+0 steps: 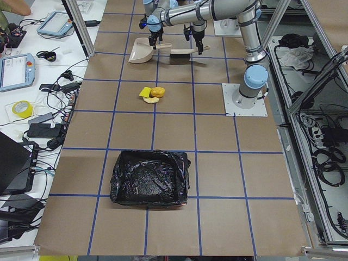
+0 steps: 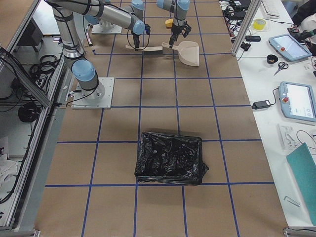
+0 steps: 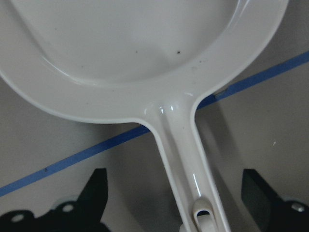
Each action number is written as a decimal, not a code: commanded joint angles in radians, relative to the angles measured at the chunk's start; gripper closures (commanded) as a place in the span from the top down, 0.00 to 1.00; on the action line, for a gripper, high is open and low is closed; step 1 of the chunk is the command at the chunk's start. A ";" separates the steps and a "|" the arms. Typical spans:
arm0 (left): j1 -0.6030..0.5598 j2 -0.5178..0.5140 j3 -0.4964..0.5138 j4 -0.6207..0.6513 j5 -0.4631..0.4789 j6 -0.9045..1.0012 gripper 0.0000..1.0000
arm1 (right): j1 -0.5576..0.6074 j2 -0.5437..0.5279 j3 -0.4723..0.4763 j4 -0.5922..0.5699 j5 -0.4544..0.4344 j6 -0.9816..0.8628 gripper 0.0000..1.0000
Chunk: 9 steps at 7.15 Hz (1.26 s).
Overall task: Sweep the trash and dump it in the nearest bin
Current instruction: 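Grasp the white dustpan handle with the left gripper while the right gripper grasps the brush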
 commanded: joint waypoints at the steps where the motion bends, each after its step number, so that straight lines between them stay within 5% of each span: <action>1: -0.010 -0.001 -0.008 -0.013 -0.014 -0.020 0.98 | 0.004 -0.006 0.031 -0.008 -0.012 0.000 0.69; 3: -0.010 -0.001 -0.028 -0.013 -0.015 -0.012 0.77 | 0.004 -0.006 0.018 -0.013 -0.010 0.003 0.66; 4: -0.010 -0.001 -0.028 -0.013 -0.015 -0.017 0.41 | 0.004 -0.006 0.013 -0.011 -0.009 0.013 0.66; 6: -0.010 0.001 -0.026 -0.007 -0.049 -0.020 0.00 | 0.004 -0.008 0.014 -0.011 -0.007 0.013 0.63; 9: -0.006 0.028 -0.006 -0.003 -0.037 -0.002 0.00 | 0.010 -0.011 0.013 -0.013 0.002 0.029 0.50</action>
